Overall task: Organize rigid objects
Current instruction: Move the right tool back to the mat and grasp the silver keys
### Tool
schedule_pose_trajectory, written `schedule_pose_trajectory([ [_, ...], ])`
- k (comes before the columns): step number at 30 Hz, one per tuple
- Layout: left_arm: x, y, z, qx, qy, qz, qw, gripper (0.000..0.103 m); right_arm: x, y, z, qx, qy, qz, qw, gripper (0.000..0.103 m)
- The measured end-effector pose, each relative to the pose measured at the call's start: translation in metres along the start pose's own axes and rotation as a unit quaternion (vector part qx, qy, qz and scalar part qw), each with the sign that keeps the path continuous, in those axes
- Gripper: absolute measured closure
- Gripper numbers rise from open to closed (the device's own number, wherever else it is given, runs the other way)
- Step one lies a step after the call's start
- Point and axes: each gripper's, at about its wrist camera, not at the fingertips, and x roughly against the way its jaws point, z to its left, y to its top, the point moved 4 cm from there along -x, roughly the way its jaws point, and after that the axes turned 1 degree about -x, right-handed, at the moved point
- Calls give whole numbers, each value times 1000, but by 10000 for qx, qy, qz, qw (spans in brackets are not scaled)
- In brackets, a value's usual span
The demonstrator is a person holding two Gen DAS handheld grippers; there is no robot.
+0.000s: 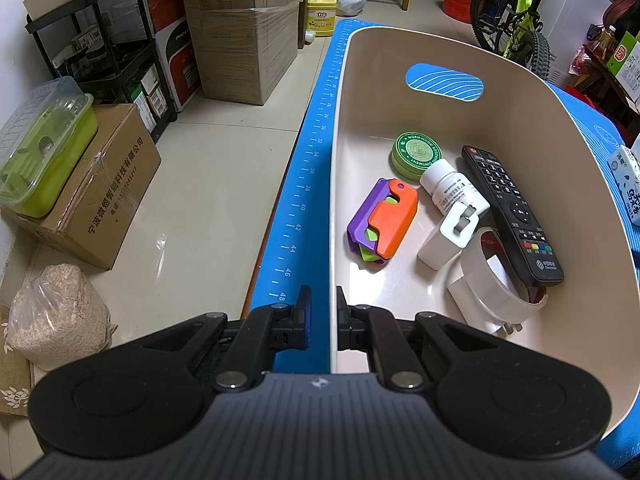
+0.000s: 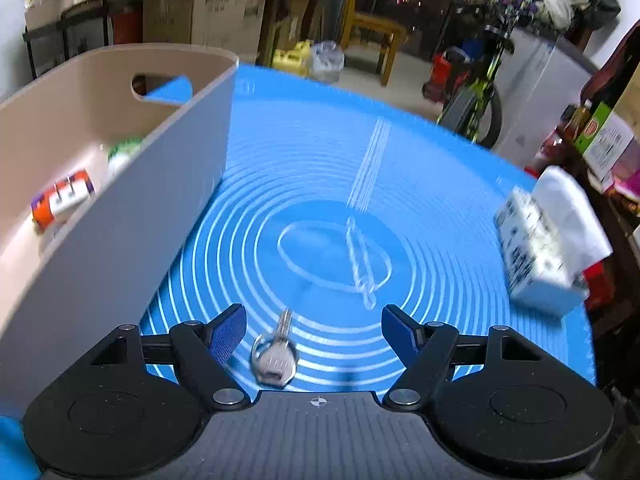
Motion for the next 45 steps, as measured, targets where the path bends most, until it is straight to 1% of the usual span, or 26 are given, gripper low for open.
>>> schedule_pose_trajectory([
  [4,0,0,-1,-7,-8,-3,10000,90,-11,-5,9,87,57,127,9999,26],
  [6,0,0,-1,-10,-11,-5,10000,90,-16,-8,13,121,58,186,9997,30],
  [7,0,0,-1,-9,-12,-4,10000,90,-18,-10,16,146,34,230,9996,33],
  [11,0,0,-1,-9,-11,-4,10000,90,-17,-13,19,176,-104,263,9994,38],
  [15,0,0,-2,-7,-6,-5,10000,90,-13,-15,11,83,-254,230,9994,40],
  [17,0,0,-2,-5,-11,-4,10000,90,-10,-17,7,12,-339,257,9991,45],
  [18,0,0,-2,-3,-12,-3,10000,90,-10,-17,5,-36,-330,290,9990,46],
  [20,0,0,-2,-5,-7,-3,10000,90,-12,-21,1,-149,-257,398,9988,54],
  [25,-1,1,-3,-6,-11,-4,10000,90,-16,-19,-6,-499,-42,448,9977,55],
  [27,0,1,-3,-5,-17,-4,10000,90,-17,-19,-6,-535,17,467,9975,55],
  [30,0,1,-2,-9,-15,-5,10000,90,-14,-19,-7,-509,190,400,9977,54],
  [31,0,1,-2,-5,-17,-5,10000,90,-12,-19,-6,-494,293,395,9976,49],
  [32,0,1,-2,-4,-17,-4,10000,90,-11,-20,-7,-484,313,405,9975,48],
  [36,0,1,-2,-8,-13,-6,10000,90,-15,-28,-4,-320,273,551,9976,48],
  [45,0,1,-2,-4,-20,-5,10000,90,-11,-34,-7,-135,558,445,9974,47],
])
